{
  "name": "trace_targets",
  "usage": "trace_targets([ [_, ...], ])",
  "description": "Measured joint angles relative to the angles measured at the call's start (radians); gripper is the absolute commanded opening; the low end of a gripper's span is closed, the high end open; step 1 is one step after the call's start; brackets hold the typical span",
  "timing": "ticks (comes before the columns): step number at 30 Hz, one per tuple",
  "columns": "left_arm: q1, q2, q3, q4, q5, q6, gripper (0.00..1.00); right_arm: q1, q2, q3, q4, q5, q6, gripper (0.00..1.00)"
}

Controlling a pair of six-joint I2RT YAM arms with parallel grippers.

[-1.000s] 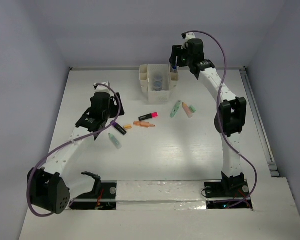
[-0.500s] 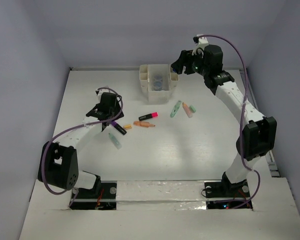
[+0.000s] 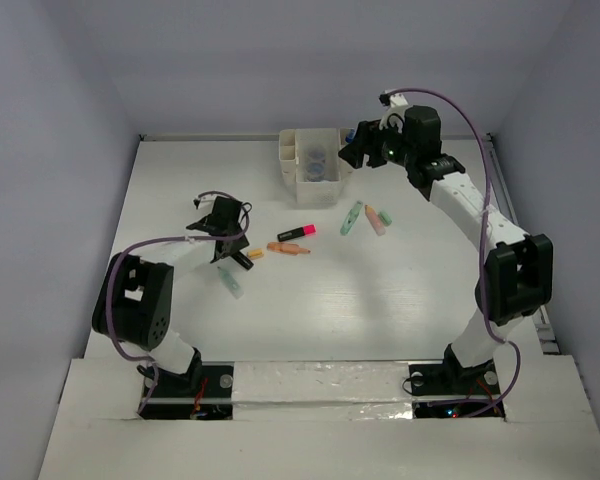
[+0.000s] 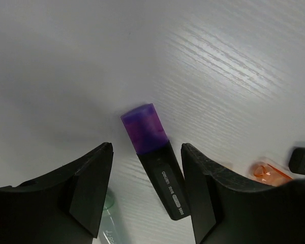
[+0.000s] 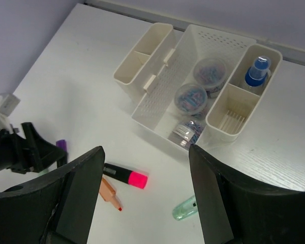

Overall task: Sort the stationery into containers
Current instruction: Pick up the pen from the center of the board.

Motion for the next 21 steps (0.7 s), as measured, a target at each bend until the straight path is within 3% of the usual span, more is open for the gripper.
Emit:
trace_targets([
  [9,0.0,0.074,0.01,0.035,-0.026,-0.008,0.44,0.002,-0.03,-0.015,0.034,-0.051,0.018,0.73],
  [18,0.0,0.098,0.025,0.058,-0.093,0.002,0.13,0.002,-0.03,-0.016,0.034,-0.07,0.026,0.74],
  [21,0.0,0.095,0.027,0.057,-0.116,0.012,0.0,0.002,-0.027,-0.016,0.035,-0.084,0.032,0.8],
])
